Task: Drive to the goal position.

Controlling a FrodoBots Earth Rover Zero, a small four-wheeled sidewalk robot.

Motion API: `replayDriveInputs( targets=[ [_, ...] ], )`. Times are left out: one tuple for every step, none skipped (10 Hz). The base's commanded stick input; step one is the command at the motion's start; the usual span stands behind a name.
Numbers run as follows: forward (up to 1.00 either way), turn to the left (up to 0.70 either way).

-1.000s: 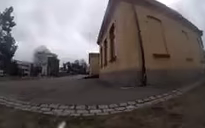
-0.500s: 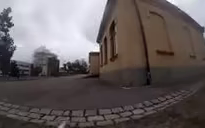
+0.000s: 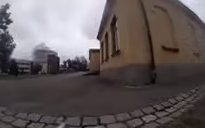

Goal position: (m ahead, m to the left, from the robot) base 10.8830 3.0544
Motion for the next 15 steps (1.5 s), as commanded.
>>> replayDriveInputs(
  targets=[
    [0.7, 0.35],
    [0.7, 0.35],
    [0.7, 0.35],
    [0.7, 0.35],
    [0.7, 0.35],
    [0.7, 0.35],
    [0.7, 0.35],
    [0.7, 0.35],
    [0.7, 0.35],
    [0.7, 0.35],
    [0.7, 0.28],
    [0.7, 0.06],
    [0.7, 0.0],
    [0.7, 0.0],
    [0.7, 0.0]
  ],
)
